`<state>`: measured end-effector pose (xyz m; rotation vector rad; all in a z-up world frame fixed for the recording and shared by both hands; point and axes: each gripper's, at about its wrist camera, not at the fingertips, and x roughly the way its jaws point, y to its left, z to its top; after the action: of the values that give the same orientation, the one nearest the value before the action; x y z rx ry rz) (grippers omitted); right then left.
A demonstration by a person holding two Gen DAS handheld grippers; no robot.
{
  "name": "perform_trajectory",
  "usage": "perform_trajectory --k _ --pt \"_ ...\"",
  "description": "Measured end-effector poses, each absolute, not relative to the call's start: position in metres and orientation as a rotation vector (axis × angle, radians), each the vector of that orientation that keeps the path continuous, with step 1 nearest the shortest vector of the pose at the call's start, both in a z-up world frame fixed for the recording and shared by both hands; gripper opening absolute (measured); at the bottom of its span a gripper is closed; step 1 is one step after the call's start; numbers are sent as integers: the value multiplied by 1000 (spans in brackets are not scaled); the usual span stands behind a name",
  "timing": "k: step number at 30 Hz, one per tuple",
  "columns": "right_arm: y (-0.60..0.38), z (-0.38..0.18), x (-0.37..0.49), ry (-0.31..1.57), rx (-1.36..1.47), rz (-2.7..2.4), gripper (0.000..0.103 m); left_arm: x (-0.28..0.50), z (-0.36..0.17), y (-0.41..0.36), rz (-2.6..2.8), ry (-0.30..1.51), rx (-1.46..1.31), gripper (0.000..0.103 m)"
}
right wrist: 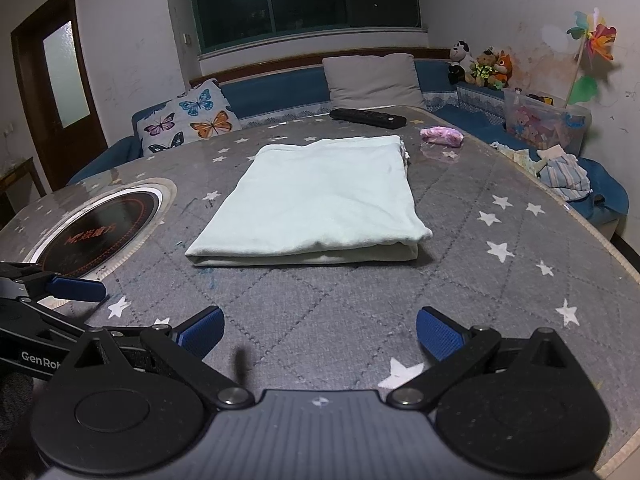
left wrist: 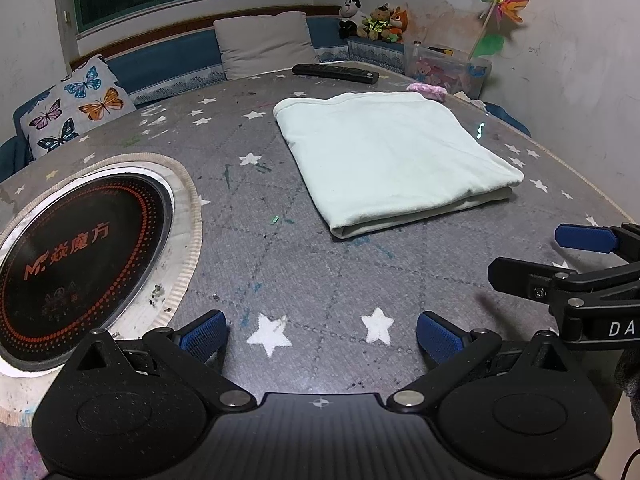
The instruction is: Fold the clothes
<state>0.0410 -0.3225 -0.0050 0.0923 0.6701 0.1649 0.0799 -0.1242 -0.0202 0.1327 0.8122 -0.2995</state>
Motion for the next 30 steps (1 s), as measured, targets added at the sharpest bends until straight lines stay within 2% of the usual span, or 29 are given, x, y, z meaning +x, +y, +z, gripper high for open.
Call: perform_trajectory --k 30 --pt "-325 -7 50 686 88 135 103 89 -18 -120 -298 804 128 103"
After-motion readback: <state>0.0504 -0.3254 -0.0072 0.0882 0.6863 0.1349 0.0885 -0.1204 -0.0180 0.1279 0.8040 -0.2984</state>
